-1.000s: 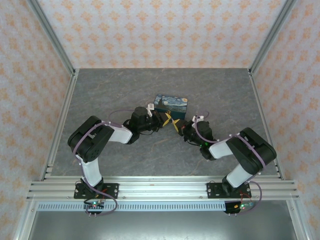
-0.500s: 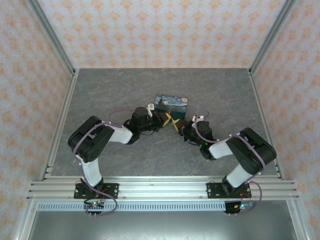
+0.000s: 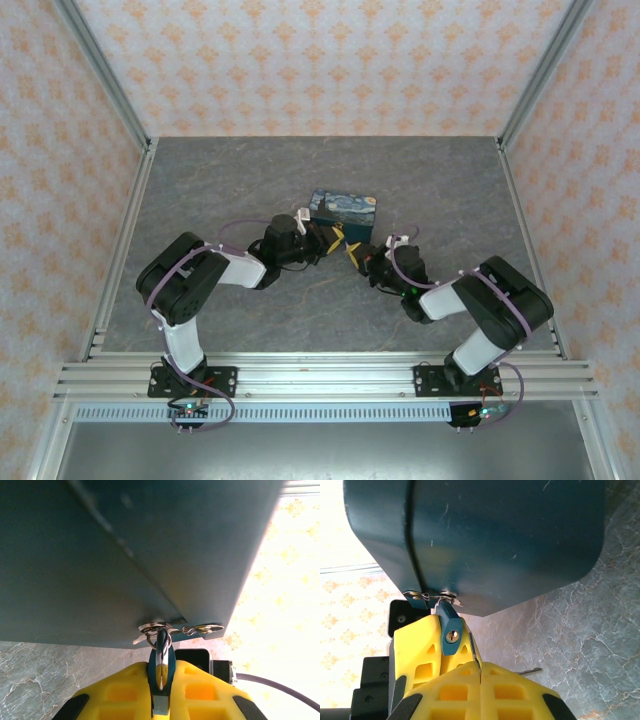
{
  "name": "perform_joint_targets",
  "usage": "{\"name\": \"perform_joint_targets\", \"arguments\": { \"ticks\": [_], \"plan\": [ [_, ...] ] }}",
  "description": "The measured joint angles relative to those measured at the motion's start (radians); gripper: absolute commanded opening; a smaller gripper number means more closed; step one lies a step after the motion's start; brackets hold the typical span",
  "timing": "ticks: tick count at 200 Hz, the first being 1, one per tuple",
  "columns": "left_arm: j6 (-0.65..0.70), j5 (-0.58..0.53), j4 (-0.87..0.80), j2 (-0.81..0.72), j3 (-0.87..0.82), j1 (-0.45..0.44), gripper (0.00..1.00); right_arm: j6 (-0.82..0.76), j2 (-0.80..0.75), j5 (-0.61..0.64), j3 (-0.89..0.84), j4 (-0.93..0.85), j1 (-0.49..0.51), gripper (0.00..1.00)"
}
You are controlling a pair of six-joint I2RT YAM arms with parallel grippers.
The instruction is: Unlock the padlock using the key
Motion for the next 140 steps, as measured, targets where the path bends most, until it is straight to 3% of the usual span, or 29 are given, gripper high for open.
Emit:
{"name": "perform_joint_targets", "arguments": {
  "ticks": [140],
  "plan": [
    [0.001,0.0,0.0,0.0,0.001,0.0,0.0,0.0,0.005,-0.023,0.036,-0.011,-0.005,0.0]
  ]
}}
